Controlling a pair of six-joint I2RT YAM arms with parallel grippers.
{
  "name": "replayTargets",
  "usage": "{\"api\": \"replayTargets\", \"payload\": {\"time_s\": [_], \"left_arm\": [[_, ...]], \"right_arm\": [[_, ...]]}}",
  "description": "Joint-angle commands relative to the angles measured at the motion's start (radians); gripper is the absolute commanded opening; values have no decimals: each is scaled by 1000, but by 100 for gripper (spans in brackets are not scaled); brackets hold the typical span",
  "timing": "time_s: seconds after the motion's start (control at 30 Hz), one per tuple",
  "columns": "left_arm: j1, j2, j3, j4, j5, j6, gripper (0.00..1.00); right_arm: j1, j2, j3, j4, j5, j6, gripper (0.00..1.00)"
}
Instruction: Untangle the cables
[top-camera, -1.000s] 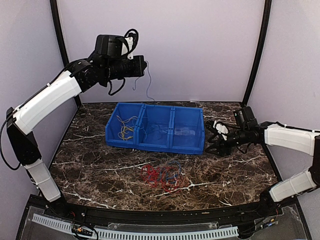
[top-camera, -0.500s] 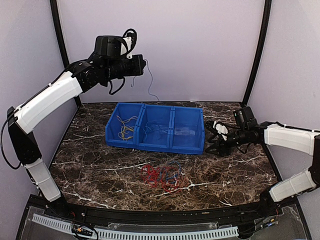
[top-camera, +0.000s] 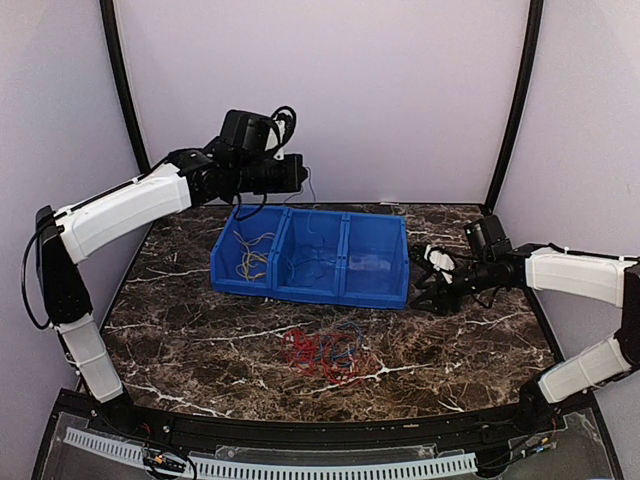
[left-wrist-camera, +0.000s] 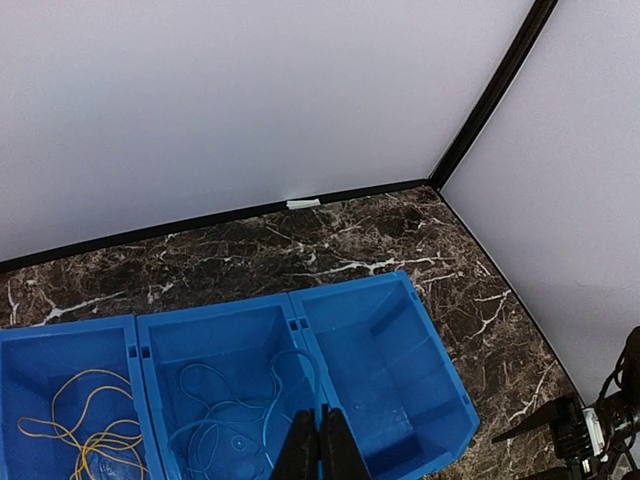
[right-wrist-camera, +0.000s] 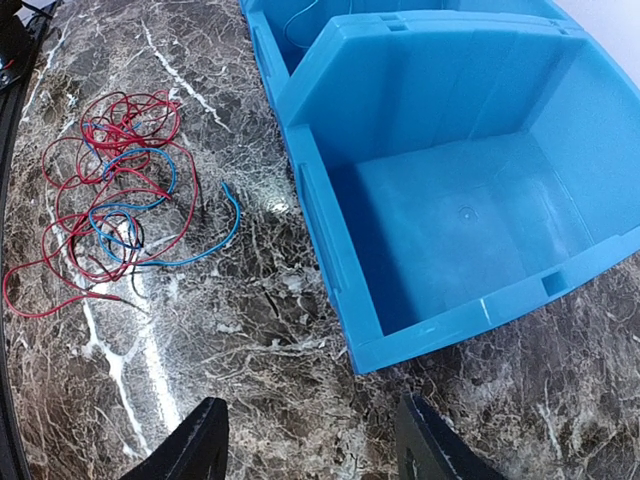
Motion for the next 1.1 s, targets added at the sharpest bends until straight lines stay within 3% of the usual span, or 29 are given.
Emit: {"api": "replayTargets", "payload": {"time_s": [0.0, 0.4, 0.7, 0.73, 0.8, 0.87, 1.07], "left_arm": [[4, 16, -28, 55, 55, -49, 0], [20, 162, -39, 96, 73, -106, 6], [29, 178, -108, 115, 84, -151, 6], [31, 180, -108, 112, 84, -155, 9], [31, 179, -109, 103, 81, -160, 24], [31, 175, -108, 97, 81, -161, 29], [32, 117, -141, 108, 109, -144, 34]], "right_arm": [[-4, 1, 7, 8, -5, -14, 59], [-4, 12, 11, -3, 2, -22, 59], [-4, 27, 14, -6, 4, -29, 59], [-4, 31, 17, -8, 3, -29, 59], [-4, 31, 20, -12, 2, -30, 59], [-4, 26, 18, -12, 1, -31, 59], [-4, 11, 14, -11, 4, -34, 60]]}}
